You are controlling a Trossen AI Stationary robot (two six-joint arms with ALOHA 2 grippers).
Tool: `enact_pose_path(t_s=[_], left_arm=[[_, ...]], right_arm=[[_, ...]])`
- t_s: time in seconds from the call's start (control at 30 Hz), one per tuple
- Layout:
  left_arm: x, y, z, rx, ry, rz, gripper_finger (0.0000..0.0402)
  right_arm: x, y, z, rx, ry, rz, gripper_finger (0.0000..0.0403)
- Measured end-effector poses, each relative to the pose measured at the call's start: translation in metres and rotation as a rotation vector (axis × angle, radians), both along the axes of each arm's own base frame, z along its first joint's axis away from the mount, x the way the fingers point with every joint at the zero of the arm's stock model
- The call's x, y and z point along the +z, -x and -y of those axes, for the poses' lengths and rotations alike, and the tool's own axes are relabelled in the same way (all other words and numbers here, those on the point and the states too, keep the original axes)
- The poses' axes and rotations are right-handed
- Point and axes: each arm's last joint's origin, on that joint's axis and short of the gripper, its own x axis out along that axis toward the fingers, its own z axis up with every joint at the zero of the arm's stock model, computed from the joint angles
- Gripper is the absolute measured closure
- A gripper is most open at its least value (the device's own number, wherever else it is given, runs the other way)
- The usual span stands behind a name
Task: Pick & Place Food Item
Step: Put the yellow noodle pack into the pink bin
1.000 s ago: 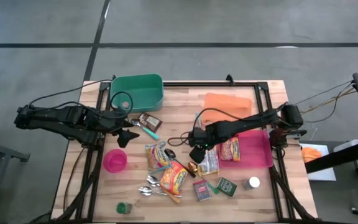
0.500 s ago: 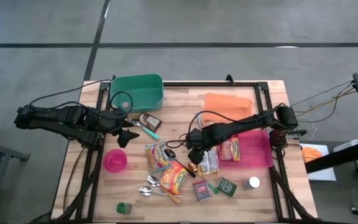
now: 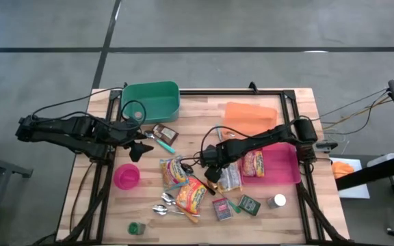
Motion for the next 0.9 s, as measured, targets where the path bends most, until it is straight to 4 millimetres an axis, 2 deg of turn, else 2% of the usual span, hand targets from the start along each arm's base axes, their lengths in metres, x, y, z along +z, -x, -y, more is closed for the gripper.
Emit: enact_pose_path(t_s=[0.1, 0.4, 0.77, 0.9], left_arm=[[0.0, 0.0, 0.0, 0.0, 0.0, 0.0, 0.0065], [0.0, 0.0, 0.0, 0.0, 0.0, 0.0, 0.0065], [0.0, 0.0, 0.0, 0.0, 0.0, 0.0, 0.0065], [0.0, 0.0, 0.0, 0.0, 0.001, 0.0, 0.0065]], right_arm=[[-0.003, -0.002, -0.001, 0.008, -0.017, -0.008, 0.0223], [0.002, -0.001, -0.001, 0.014, -0.023, 0.001, 0.0384], [0.012, 0.001, -0.001, 0.006, -0.044, 0.027, 0.0395], [0.023, 0.003, -0.001, -0.002, -0.05, 0.059, 0.0395]])
